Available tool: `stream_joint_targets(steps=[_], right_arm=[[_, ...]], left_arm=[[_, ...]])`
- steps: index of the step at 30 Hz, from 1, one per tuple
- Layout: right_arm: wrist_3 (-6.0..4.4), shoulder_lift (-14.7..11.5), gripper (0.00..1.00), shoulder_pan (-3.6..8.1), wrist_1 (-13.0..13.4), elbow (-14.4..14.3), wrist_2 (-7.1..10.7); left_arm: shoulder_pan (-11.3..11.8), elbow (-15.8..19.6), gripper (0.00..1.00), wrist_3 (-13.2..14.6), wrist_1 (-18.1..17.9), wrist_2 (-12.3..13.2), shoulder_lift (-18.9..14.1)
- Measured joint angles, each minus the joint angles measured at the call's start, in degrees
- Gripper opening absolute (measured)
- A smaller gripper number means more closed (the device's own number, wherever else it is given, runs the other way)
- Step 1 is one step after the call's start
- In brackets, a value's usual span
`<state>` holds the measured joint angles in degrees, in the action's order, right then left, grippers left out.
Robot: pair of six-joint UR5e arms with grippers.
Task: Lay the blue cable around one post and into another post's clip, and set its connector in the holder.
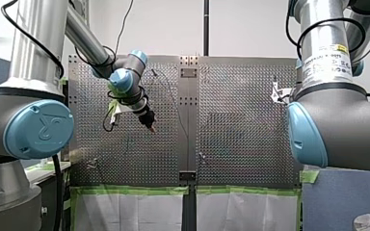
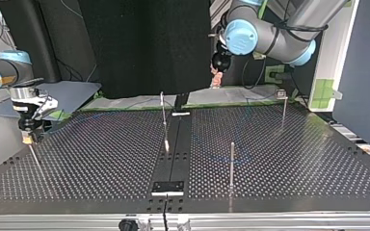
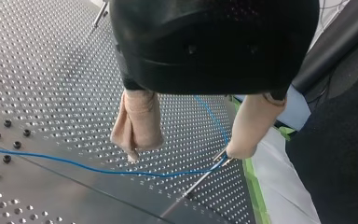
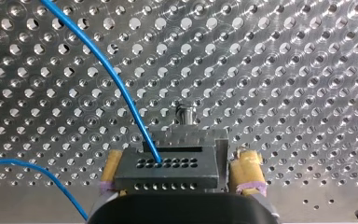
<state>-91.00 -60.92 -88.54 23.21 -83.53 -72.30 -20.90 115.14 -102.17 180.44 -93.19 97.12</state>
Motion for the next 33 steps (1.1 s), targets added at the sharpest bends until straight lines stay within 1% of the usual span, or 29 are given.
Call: stream_joint_targets(steps=[7,16,22,33], right_arm=[[0.00,0.00,1.00,0.00,0.00,0.00,0.00],[0.00,-0.01,1.00,0.00,0.00,0.00,0.00],[0.00,0.00,1.00,0.00,0.00,0.00,0.00],[0.00,0.00,1.00,0.00,0.00,0.00,0.00]], left_arm=[[0.27,3.74,1.00,-1.04,-3.74,-0.01,-0.01],[0.83,8.51,1.00,-3.55,-8.54,0.03,0.00],[1.34,11.92,1.00,-4.00,-11.95,0.03,0.02],[1.81,17.87,1.00,-3.89,-17.88,0.00,0.07]])
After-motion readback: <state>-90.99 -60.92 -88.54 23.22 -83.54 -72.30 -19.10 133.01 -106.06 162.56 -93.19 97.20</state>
